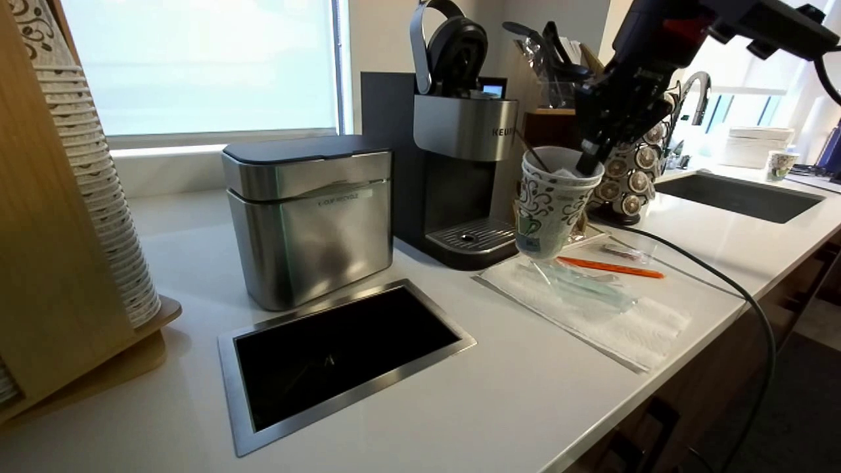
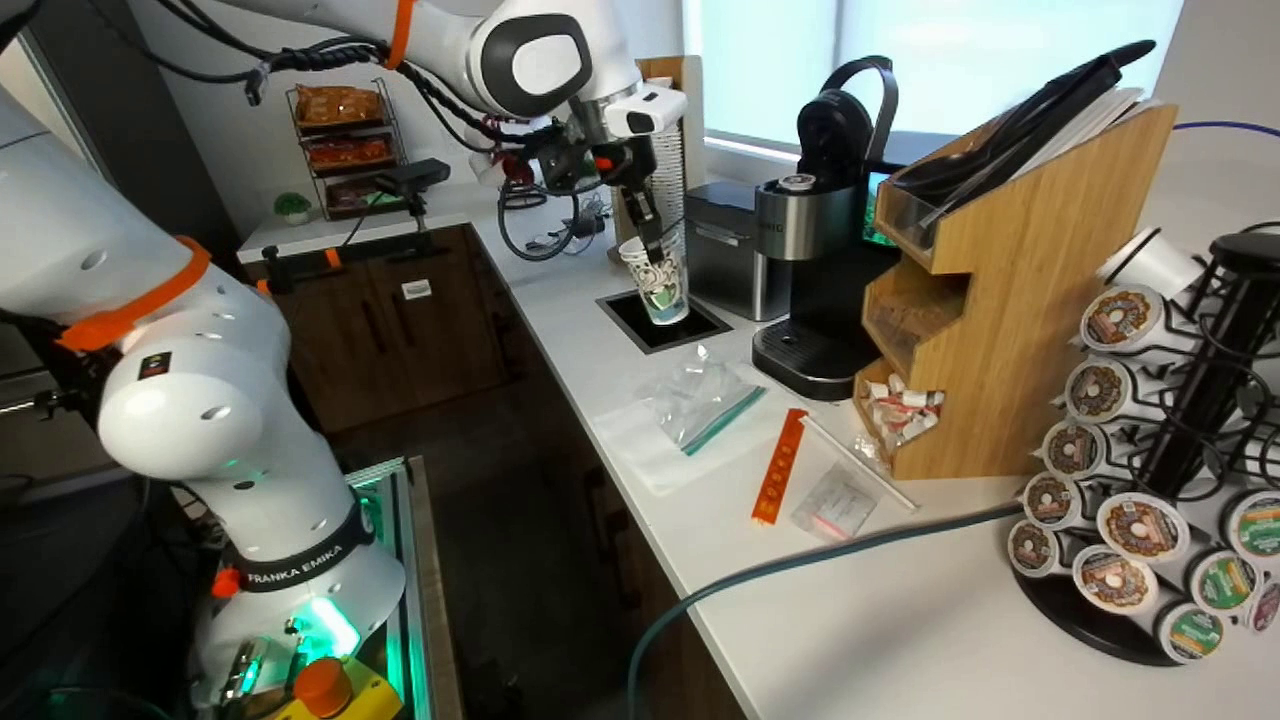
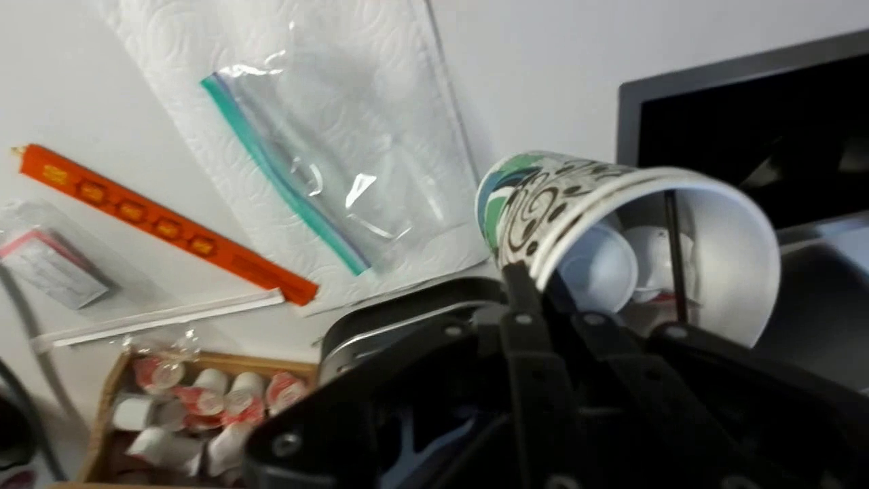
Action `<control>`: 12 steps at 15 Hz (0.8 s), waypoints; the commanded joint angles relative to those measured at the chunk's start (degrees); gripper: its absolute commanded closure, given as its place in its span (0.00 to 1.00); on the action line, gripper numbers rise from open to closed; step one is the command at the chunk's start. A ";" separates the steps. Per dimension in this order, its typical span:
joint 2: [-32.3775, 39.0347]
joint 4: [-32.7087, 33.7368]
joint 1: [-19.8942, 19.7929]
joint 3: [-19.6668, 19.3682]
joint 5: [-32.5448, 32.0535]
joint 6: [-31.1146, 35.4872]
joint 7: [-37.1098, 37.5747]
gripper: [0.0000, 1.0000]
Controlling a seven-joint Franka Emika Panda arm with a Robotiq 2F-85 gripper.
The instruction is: Move the cup to the left and put the straw in the cup
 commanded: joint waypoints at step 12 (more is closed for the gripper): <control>20.71 13.71 1.24 -6.11 13.98 -12.55 -17.78 0.99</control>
